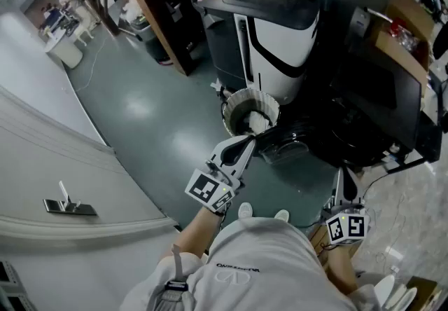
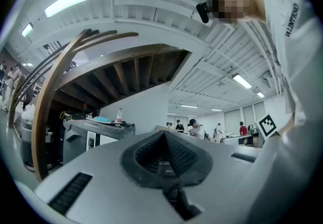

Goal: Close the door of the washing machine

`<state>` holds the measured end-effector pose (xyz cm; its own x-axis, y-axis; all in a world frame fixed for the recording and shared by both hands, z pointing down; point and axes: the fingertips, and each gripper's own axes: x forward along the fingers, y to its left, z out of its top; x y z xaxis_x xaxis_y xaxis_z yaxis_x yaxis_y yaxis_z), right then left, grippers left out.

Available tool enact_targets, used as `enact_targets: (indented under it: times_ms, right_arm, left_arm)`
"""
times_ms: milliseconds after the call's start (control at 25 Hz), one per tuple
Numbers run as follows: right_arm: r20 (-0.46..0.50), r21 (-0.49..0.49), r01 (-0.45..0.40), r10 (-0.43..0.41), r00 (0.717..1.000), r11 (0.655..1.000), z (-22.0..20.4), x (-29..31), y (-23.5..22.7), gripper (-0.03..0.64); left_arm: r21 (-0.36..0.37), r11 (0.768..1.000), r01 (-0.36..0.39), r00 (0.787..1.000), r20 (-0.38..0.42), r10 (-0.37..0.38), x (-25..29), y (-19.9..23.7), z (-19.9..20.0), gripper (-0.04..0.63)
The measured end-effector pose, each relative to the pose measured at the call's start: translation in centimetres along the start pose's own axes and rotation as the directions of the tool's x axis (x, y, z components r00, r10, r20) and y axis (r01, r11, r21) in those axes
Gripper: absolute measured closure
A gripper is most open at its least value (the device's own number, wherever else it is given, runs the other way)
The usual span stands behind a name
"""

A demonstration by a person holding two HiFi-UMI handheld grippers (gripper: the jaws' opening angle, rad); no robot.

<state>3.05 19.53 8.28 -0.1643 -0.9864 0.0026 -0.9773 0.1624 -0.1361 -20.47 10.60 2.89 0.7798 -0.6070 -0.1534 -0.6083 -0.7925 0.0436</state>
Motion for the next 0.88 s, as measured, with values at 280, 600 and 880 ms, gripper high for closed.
enact_targets:
  times_ms: [280, 600, 880]
  right_arm:
    - [-0.005, -0.001, -0.026, 0.026, 1.000, 1.000, 0.2, 0.5, 0.1, 0.607]
    - [-0.020, 0.042, -0.125, 0.126, 0.992, 0.991, 1.2, 0.9, -0.2, 0.606]
    - [-0.016, -0.060, -0.290, 0.289, 0.957, 0.955, 3.1, 2.2, 0.4, 0.606]
  left_arm:
    - [0.004, 1.000, -0.002, 1.000, -0.006, 0.002, 0.6, -0.6, 0.0, 0.594]
    - [0.005, 0.999, -0.052, 0.999, -0.009, 0.052, 1.1, -2.0, -0.2, 0.594]
    - [0.013, 0.993, -0.113, 0.994, -0.009, 0.113, 1.8, -4.0, -0.8, 0.594]
